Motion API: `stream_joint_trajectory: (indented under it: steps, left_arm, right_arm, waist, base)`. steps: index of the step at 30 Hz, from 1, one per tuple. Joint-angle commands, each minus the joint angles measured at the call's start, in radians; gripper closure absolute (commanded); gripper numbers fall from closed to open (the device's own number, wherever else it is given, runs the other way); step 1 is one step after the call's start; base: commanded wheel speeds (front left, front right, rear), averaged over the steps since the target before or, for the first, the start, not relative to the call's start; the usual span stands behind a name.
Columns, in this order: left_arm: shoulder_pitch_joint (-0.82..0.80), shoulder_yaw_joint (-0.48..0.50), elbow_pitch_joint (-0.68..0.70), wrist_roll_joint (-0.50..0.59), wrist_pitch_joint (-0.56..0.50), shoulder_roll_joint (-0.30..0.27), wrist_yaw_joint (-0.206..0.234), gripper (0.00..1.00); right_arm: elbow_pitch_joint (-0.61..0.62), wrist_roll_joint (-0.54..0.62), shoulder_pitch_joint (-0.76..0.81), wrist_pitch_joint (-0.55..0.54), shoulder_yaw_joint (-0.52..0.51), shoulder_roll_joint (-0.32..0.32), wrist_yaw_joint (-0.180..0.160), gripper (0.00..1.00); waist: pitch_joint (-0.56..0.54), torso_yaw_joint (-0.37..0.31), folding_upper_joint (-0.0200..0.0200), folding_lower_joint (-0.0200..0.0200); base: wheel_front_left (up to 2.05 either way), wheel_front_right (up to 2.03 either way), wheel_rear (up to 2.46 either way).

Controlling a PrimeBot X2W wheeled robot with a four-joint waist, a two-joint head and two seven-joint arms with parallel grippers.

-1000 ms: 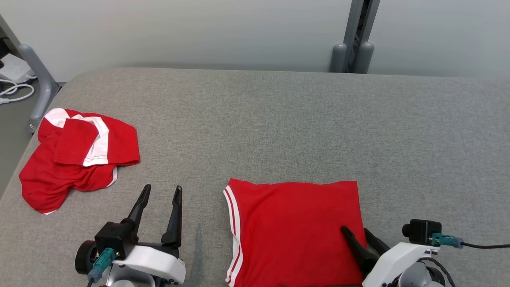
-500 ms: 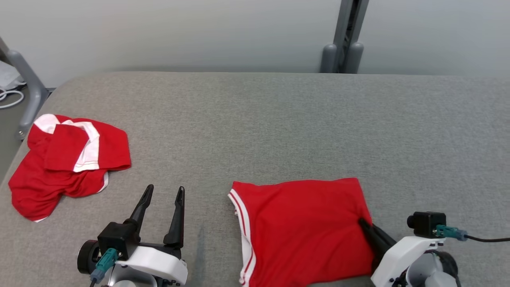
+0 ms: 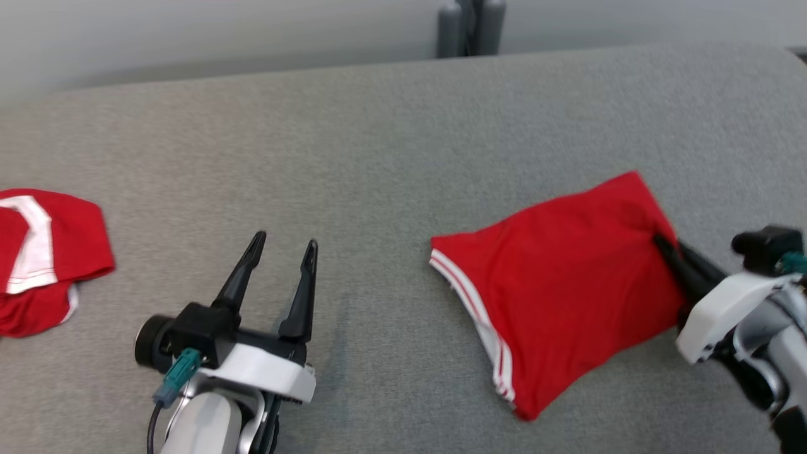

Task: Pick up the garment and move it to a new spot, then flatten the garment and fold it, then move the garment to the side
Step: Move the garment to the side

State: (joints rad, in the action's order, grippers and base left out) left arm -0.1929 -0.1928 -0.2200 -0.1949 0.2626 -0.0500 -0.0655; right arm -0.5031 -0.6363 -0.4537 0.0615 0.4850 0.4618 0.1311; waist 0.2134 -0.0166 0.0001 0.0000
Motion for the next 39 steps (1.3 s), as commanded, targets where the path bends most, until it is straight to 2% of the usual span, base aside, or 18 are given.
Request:
stream_joint_trajectory:
  steps: [1, 7, 14, 23, 29, 37, 38, 39]
  left_arm:
    - [-0.033, -0.008, 0.007, 0.014, 0.001, -0.008, -0.007, 0.00]
    - [-0.113, -0.039, 0.023, 0.047, 0.001, -0.027, -0.022, 0.00]
    - [-0.213, -0.076, 0.050, 0.084, -0.024, -0.066, -0.036, 0.00]
    - [-0.298, -0.128, 0.103, 0.117, -0.057, -0.093, -0.048, 0.00]
    - [-0.310, -0.140, 0.147, 0.114, -0.076, -0.103, -0.048, 0.00]
    - [-0.297, -0.140, 0.159, 0.105, -0.085, -0.116, -0.036, 0.00]
    - [-0.296, -0.140, 0.157, 0.102, -0.083, -0.115, -0.036, 0.00]
    - [-0.295, -0.141, 0.154, 0.099, -0.081, -0.114, -0.034, 0.00]
  right_arm:
    - [0.004, 0.002, -0.032, 0.003, -0.004, 0.022, -0.001, 1.00]
    - [0.003, -0.004, -0.130, 0.010, 0.009, 0.091, -0.001, 1.00]
    - [-0.059, -0.025, -0.278, 0.031, 0.022, 0.179, -0.001, 1.00]
    - [-0.226, 0.011, -0.455, 0.069, 0.041, 0.285, -0.001, 1.00]
    - [-0.359, 0.054, -0.528, 0.101, 0.024, 0.279, -0.001, 1.00]
    - [-0.490, 0.067, -0.579, 0.115, 0.023, 0.235, -0.001, 1.00]
    - [-0.506, 0.068, -0.586, 0.125, 0.016, 0.234, -0.001, 0.57]
    - [-0.524, 0.064, -0.588, 0.123, 0.013, 0.232, -0.001, 0.00]
  waist:
    - [0.079, -0.069, -0.0001, 0.0000]
    - [0.181, -0.132, -0.0001, 0.0000]
    - [0.298, -0.192, -0.0001, 0.0000]
    - [0.395, -0.198, -0.0001, 0.0000]
    - [0.430, -0.188, -0.0001, 0.0000]
    - [0.437, -0.171, -0.0001, 0.0000]
    - [0.434, -0.169, -0.0001, 0.0000]
    - [0.428, -0.165, -0.0001, 0.0000]
  base:
    - [0.00, 0.00, 0.00]
    - [0.00, 0.00, 0.00]
    - [0.00, 0.00, 0.00]
    - [0.00, 0.00, 0.00]
    - [0.00, 0.00, 0.00]
    - [0.00, 0.00, 0.00]
    - [0.00, 0.00, 0.00]
    - [0.00, 0.00, 0.00]
